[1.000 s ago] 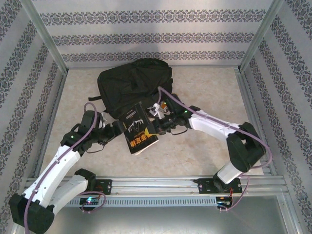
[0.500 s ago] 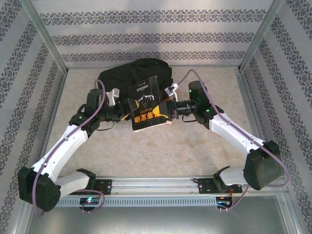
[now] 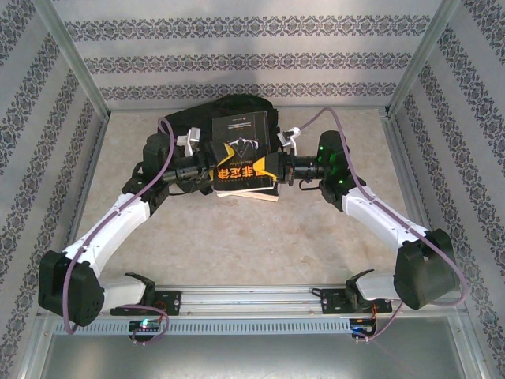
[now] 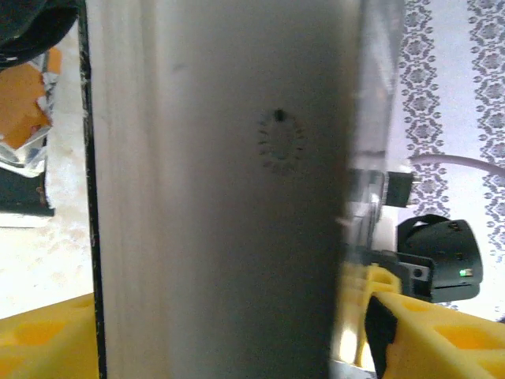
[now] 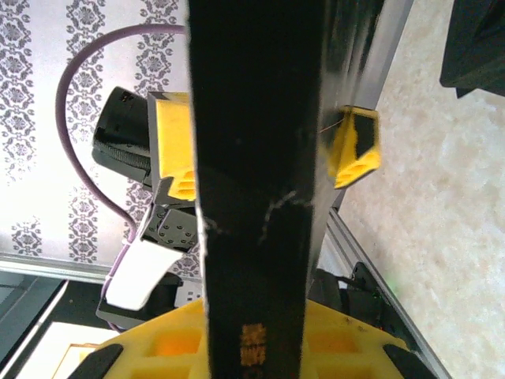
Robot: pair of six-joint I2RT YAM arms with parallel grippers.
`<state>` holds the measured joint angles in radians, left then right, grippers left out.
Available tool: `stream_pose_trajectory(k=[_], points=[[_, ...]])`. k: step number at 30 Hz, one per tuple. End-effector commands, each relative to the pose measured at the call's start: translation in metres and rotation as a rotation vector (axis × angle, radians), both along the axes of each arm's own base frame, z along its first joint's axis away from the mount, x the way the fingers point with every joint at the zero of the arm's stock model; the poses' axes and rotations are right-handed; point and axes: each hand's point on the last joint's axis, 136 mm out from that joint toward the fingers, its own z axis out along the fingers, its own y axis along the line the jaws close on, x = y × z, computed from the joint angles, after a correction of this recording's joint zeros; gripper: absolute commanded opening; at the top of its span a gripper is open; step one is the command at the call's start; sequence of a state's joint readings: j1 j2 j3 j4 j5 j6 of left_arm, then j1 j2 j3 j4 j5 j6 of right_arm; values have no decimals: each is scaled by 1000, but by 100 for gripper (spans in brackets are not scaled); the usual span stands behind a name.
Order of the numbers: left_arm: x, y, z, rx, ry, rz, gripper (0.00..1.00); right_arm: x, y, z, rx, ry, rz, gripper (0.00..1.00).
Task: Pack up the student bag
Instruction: Pass the book.
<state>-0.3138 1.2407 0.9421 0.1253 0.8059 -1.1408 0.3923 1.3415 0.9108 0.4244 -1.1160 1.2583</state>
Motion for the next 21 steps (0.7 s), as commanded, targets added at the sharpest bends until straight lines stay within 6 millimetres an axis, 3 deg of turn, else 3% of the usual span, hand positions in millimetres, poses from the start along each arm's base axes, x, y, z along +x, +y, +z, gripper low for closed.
stream_pose_trajectory(k=[1, 5, 14, 21], points=[[0, -5, 33, -93, -87, -40, 71, -4, -7, 20, 46, -114, -4, 0], [3, 1, 33, -106, -89, -22, 57, -3, -12, 8, 16, -97, -22, 0], [1, 0, 34, -115, -117, -46, 41, -9, -16, -22, -73, -73, -12, 0], [-14, -8, 7, -52, -99, -114, 35, -12, -8, -34, -92, -60, 57, 0]])
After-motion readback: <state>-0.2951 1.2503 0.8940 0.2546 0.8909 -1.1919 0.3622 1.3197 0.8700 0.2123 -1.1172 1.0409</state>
